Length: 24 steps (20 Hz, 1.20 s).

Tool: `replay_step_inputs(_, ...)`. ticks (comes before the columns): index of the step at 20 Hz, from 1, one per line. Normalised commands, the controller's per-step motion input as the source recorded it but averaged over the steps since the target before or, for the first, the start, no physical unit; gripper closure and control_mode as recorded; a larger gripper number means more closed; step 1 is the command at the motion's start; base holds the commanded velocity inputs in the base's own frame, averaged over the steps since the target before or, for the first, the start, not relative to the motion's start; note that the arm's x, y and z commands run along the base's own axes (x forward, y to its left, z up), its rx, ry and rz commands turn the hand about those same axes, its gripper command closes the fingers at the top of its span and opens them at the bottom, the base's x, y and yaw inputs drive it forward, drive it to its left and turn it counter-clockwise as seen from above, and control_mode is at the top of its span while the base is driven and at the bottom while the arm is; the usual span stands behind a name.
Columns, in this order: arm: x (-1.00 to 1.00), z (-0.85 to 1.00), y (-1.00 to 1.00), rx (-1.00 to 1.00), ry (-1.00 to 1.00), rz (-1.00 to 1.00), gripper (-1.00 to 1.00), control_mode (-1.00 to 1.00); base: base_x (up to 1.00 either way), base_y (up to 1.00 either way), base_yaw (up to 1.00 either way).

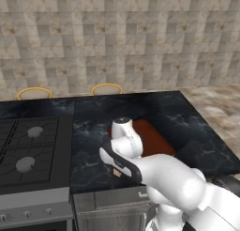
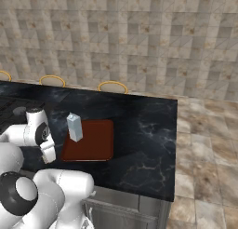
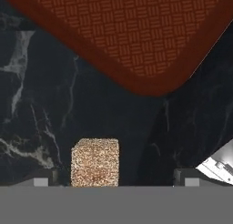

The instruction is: Take out the milk from the fridge and place it on the tray on the counter. Then take the sugar cube near the tray and place it in the tray.

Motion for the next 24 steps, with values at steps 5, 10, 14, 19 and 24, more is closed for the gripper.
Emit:
replay_step_inputs(5, 0.22, -0.19, 0.02, 0.00, 0.03, -0.03, -1.00, -1.00, 0.00, 0.00, 0.00)
replay_step_inputs(10, 0.07, -0.21, 0.04, 0.00, 0.01, -0.01, -1.00, -1.00, 0.00, 0.00, 0.00)
replay_step_inputs(14, -0.03, -0.15, 0.30, 0.00, 0.00, 0.00, -1.00, -1.00, 0.00, 0.00, 0.00)
replay_step_inputs(19, -0.16, -0.09, 0.23, 0.00, 0.00, -0.02, -1.00, -1.00, 0.00, 0.00, 0.00)
replay_step_inputs(24, 0.00, -0.14, 0.10, -0.02, 0.00, -0.01, -1.00, -1.00, 0.00, 0.00, 0.00)
